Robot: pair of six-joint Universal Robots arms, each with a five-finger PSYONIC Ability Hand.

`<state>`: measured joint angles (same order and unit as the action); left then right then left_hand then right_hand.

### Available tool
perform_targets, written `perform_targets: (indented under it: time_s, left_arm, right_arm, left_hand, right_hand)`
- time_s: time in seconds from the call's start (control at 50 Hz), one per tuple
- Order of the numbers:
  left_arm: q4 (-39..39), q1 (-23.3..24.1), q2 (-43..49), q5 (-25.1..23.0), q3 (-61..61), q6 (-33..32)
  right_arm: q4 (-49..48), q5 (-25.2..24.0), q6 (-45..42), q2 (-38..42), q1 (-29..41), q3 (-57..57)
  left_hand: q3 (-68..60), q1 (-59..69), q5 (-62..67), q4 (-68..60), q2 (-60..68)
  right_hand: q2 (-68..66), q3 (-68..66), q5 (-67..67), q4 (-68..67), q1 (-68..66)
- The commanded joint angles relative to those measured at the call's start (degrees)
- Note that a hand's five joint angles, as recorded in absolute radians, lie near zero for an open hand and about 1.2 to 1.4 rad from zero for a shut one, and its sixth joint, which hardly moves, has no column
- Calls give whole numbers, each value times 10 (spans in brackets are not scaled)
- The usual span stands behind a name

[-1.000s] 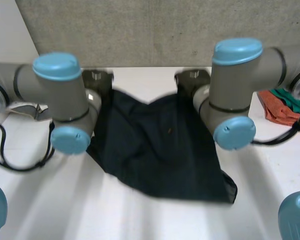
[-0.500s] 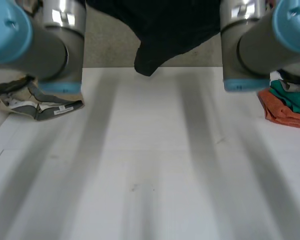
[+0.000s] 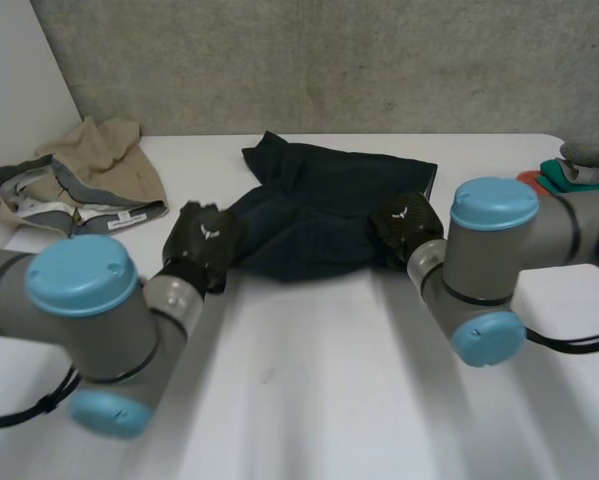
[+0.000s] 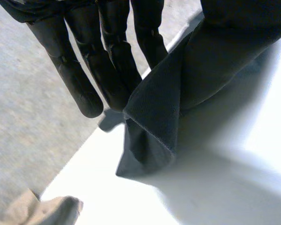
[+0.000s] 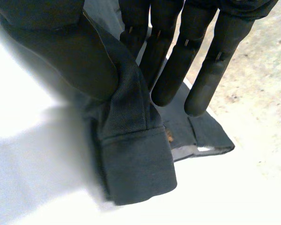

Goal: Fold the laundry.

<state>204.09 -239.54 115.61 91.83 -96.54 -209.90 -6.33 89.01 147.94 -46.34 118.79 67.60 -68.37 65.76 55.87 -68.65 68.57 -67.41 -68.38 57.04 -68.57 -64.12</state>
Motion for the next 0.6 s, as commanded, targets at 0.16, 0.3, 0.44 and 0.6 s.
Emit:
perform_targets:
  time_s: [0.16,0.3,0.44,0.6]
  left_arm:
    - [-277,65,-142,4,-115,-18]
    - [-388,118,-169,5,-136,-18]
    - [-394,121,-230,19,-123,-24]
    - [-353,113,-250,17,-54,-117]
  right_arm:
    - [184,-31,-29,-141,-8,178]
    - [287,-31,-110,-212,-9,284]
    - [299,-31,-141,-261,-9,345]
    - [294,-34,-140,-269,-9,350]
  left_hand:
    - [-116,142,141,-114,114]
    - [-116,142,141,-114,114]
    - [14,12,11,17,-16]
    - [563,-537,-538,566,-565]
  right_hand:
    - [-126,-116,130,-114,-159]
    - [-126,-116,130,-114,-159]
    - [-126,-116,130,-114,-159]
    - [-126,-116,130,-114,-159]
